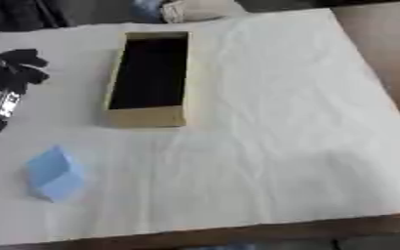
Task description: Pick up objects on the table and place them in the box.
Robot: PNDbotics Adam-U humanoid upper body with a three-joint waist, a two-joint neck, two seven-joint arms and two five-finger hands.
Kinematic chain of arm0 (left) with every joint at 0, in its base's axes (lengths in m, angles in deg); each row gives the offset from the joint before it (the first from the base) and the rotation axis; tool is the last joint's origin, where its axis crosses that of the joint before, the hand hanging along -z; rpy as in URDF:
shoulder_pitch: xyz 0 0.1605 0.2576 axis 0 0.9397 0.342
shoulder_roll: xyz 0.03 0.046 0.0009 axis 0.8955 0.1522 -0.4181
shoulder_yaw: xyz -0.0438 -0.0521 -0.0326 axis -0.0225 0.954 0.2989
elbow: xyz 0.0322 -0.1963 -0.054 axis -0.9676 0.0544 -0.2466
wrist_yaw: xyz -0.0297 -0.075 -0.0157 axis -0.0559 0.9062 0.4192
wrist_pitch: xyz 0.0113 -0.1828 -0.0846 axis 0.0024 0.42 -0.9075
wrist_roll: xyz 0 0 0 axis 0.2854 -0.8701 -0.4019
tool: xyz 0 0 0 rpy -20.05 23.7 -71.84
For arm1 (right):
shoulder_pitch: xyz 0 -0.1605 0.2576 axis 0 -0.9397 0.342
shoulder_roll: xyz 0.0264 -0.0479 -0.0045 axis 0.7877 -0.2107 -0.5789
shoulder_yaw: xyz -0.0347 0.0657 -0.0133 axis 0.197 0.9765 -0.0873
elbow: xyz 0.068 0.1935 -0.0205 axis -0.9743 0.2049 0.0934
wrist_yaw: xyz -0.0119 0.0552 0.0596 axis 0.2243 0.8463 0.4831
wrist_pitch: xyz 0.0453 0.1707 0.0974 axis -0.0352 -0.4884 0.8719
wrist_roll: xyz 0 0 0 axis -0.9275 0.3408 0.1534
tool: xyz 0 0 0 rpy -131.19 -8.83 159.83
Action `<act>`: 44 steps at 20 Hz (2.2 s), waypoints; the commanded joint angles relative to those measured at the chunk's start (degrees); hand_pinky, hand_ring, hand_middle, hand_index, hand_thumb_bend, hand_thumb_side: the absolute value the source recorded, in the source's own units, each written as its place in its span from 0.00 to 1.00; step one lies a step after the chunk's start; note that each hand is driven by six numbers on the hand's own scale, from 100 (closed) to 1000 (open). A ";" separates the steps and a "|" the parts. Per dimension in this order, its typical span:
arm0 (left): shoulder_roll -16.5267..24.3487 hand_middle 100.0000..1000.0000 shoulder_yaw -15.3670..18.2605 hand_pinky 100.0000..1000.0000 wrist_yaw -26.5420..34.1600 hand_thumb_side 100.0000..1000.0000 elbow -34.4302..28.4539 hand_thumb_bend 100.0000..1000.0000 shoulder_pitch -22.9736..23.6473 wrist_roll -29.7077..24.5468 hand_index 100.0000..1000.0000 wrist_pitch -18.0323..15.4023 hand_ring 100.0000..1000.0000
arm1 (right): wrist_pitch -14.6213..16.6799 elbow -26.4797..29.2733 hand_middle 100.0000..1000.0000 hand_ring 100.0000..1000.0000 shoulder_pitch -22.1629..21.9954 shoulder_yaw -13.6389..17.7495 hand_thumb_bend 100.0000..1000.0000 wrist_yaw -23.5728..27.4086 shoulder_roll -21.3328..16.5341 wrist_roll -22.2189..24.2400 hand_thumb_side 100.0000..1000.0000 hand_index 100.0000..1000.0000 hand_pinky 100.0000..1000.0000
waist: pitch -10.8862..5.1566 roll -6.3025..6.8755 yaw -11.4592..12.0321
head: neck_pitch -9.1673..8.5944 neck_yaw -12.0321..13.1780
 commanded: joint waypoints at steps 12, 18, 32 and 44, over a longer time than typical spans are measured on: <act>17.94 0.73 -0.25 0.74 -2.38 0.64 -1.63 0.17 7.01 -5.45 0.91 -3.83 0.70 | -0.10 1.13 0.77 0.83 -0.22 0.47 0.00 -0.62 -1.57 0.05 0.46 0.82 0.83 | -1.36 0.64 0.44 | -0.10 -0.54; 20.57 0.73 -0.97 0.75 -7.03 0.60 -1.63 0.46 7.07 -10.71 0.93 -3.59 0.71 | -0.22 1.13 0.77 0.83 -0.15 0.38 0.00 -0.67 -1.60 0.14 0.46 0.82 0.83 | -1.35 0.89 0.25 | 0.05 -0.58; 21.96 0.74 -4.86 0.77 -17.45 0.56 -1.63 0.63 7.33 -17.73 0.94 2.23 0.71 | -0.38 1.13 0.77 0.83 0.17 0.29 0.00 -0.53 -1.63 0.40 0.46 0.82 0.83 | -1.16 1.33 -0.31 | -0.48 -1.09; 21.26 0.73 -6.95 0.76 -23.49 0.56 0.03 0.49 6.97 -16.63 0.94 6.68 0.70 | -0.51 1.13 0.77 0.83 0.25 0.26 0.00 -0.38 -1.60 0.60 0.46 0.82 0.83 | -1.19 1.43 -0.61 | -0.88 -1.84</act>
